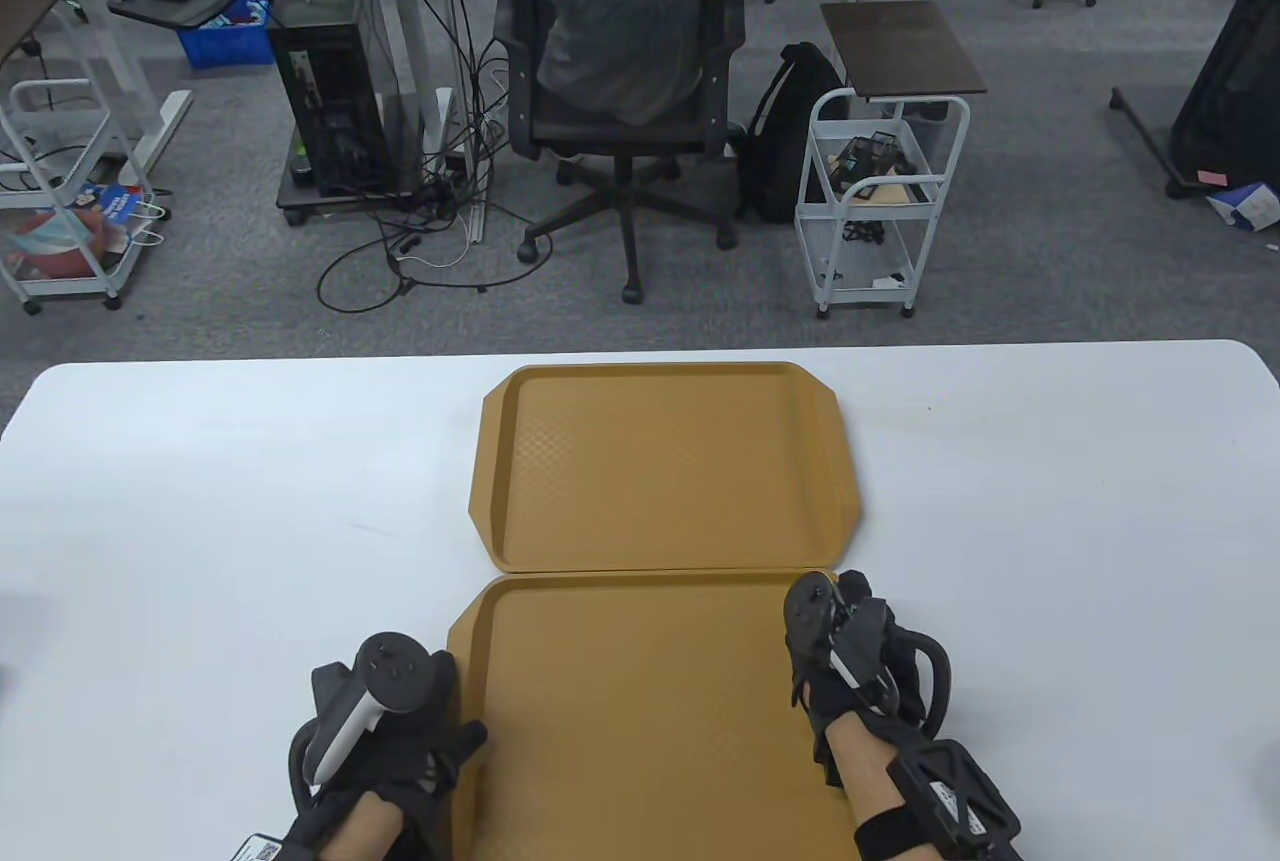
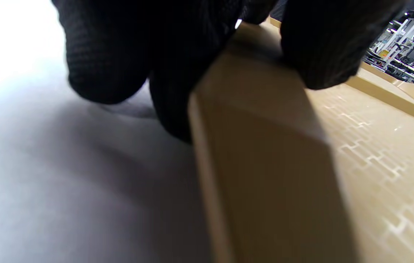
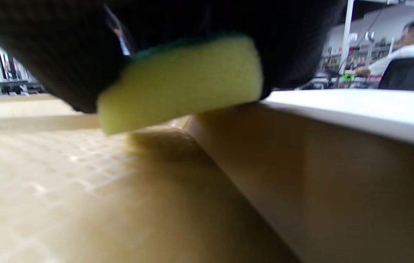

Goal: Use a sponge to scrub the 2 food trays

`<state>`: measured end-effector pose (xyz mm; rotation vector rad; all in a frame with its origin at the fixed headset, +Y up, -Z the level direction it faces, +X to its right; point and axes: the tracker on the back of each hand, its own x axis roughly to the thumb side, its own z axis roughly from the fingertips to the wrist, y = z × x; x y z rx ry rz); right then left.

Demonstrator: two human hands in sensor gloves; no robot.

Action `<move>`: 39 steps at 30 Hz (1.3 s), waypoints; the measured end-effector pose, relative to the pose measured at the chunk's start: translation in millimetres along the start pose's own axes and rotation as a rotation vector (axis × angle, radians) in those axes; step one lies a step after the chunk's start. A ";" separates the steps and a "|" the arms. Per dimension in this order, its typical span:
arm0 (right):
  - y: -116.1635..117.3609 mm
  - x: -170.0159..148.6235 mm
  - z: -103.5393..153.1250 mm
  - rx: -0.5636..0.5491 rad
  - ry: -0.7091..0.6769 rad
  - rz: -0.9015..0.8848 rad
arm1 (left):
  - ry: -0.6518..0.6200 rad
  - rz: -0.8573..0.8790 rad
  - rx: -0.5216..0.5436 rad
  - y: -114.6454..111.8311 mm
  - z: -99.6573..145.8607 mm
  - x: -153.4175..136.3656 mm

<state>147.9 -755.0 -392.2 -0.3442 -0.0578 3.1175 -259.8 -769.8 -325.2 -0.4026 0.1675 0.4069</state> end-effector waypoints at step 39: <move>8.8 205.8 31.7 0.172 -0.398 -0.288 | -0.034 0.105 -0.112 8.9 -8.0 -15.9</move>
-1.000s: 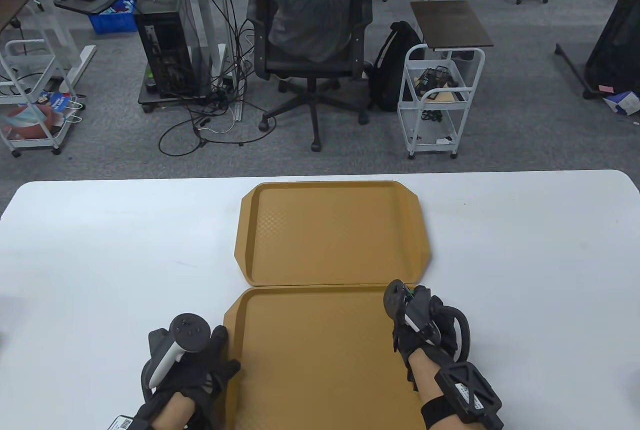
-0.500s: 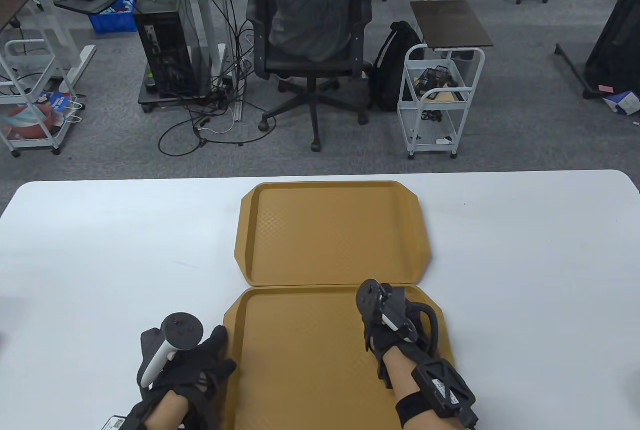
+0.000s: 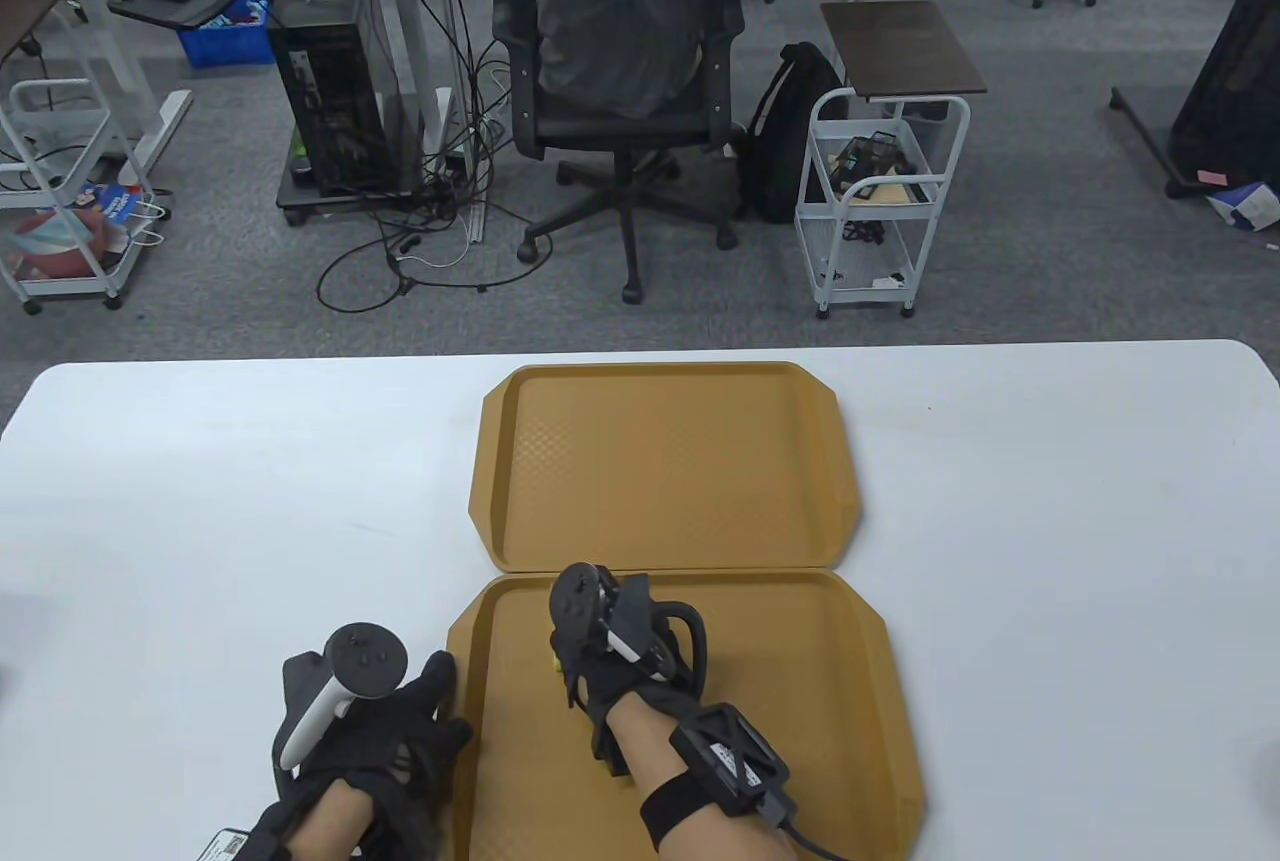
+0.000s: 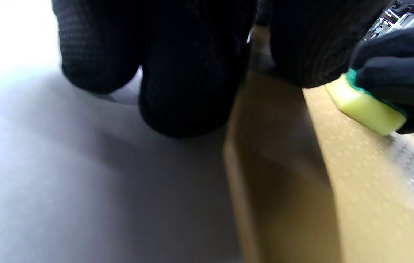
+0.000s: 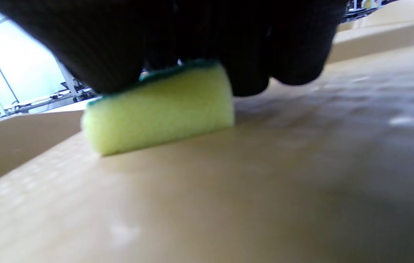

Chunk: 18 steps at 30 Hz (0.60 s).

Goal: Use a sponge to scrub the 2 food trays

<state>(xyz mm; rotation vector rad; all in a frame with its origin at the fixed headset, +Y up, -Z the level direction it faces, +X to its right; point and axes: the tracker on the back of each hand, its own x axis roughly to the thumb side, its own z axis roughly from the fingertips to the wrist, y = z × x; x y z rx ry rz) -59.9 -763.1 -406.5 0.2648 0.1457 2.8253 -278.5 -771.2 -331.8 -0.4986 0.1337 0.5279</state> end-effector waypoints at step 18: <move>12.4 37.8 -8.5 0.146 -0.034 -0.049 | 0.003 -0.010 0.003 0.1 -0.4 -0.2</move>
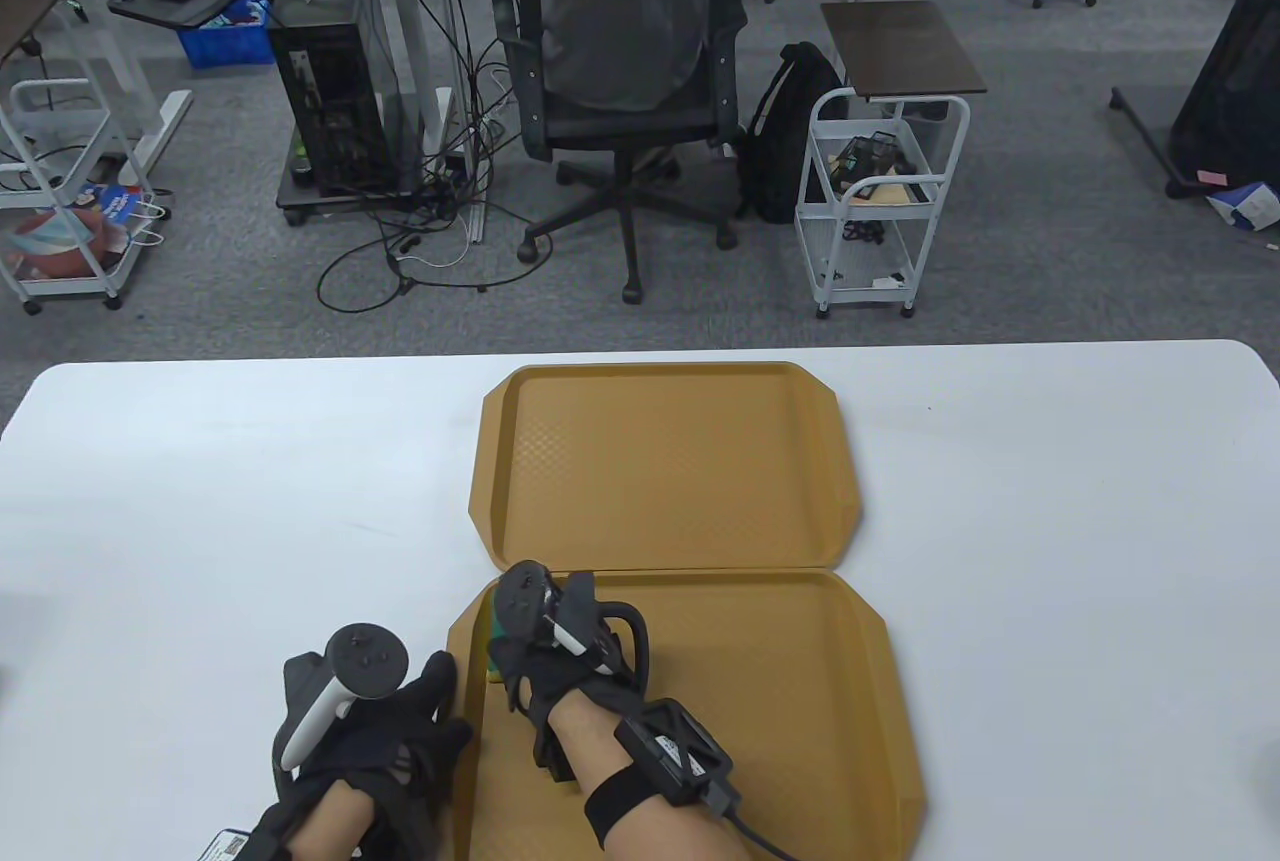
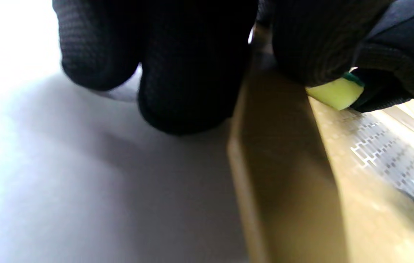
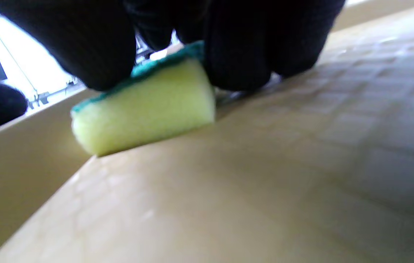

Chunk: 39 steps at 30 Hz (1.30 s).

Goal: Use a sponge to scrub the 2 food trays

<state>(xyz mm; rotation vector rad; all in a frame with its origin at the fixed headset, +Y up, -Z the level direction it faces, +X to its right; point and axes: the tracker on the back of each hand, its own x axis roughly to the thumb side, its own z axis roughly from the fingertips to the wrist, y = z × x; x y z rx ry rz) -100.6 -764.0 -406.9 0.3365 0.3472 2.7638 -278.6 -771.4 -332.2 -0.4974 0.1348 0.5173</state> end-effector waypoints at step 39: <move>27.1 23.6 108.9 0.245 -0.058 0.051 | -0.002 -0.029 0.014 -2.5 1.2 -0.1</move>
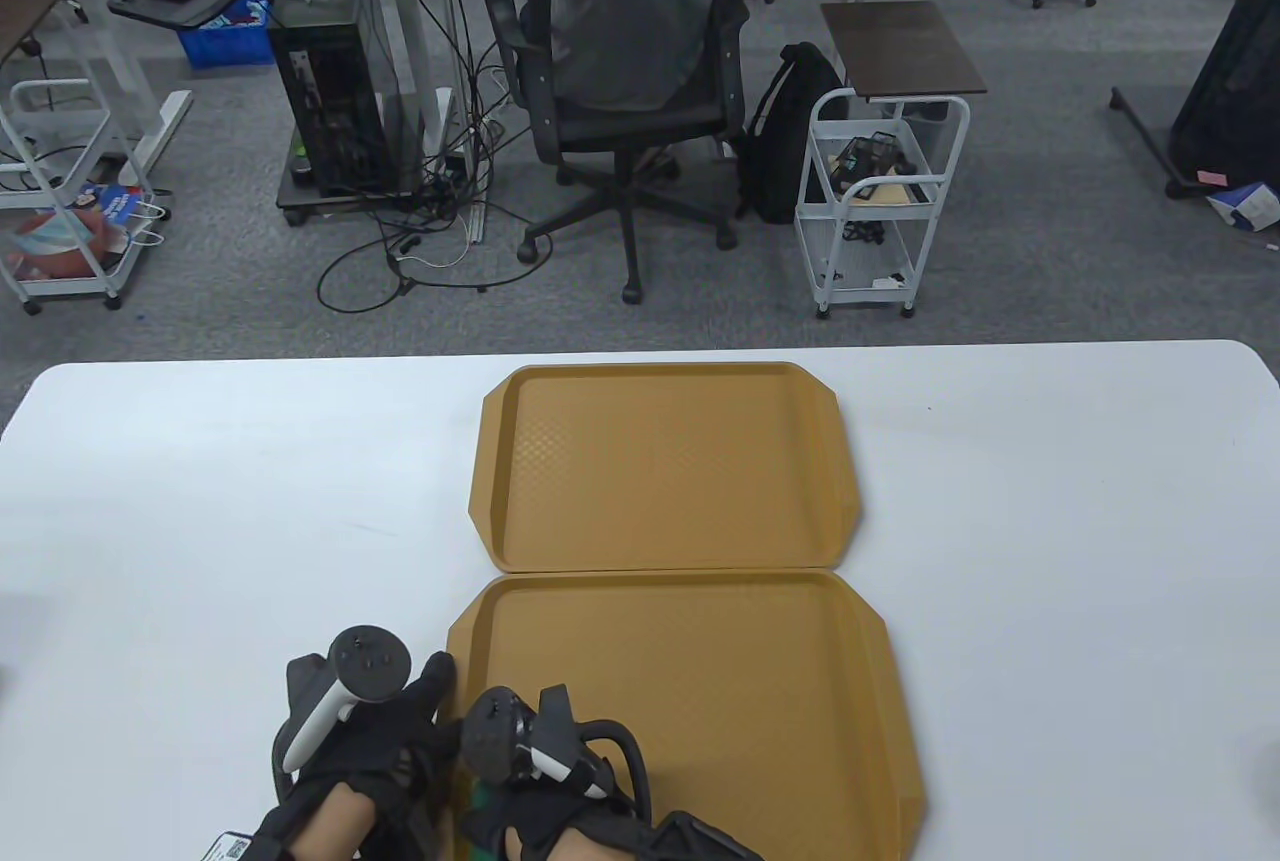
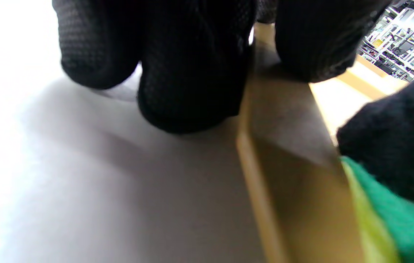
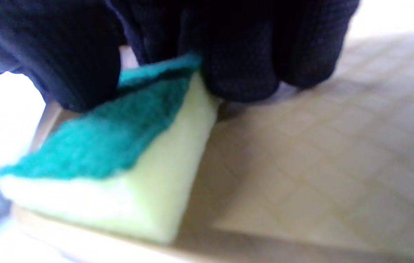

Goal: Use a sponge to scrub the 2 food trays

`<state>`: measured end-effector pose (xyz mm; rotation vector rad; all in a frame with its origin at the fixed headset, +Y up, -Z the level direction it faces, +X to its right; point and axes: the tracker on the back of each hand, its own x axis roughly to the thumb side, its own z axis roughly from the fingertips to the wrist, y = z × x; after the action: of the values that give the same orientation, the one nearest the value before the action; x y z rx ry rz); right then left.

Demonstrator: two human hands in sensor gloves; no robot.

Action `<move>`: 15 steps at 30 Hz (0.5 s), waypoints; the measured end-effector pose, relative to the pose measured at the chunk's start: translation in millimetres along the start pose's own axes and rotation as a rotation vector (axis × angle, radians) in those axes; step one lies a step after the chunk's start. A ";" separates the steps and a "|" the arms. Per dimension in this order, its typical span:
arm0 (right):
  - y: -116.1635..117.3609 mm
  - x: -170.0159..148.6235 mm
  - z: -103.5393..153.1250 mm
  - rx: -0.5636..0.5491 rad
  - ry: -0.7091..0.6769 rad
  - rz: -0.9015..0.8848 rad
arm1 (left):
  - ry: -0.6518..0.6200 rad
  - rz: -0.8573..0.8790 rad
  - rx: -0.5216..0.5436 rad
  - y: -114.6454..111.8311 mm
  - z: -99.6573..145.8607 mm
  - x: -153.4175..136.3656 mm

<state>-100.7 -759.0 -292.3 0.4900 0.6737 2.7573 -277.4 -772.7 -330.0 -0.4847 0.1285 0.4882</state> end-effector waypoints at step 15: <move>-19.2 -86.3 39.6 -0.031 0.089 0.004 | 0.005 -0.005 0.004 -0.8 0.5 0.5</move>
<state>-3.9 -754.9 -291.0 0.3650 0.6499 2.8028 -276.6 -772.9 -329.3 -0.4821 0.1327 0.4822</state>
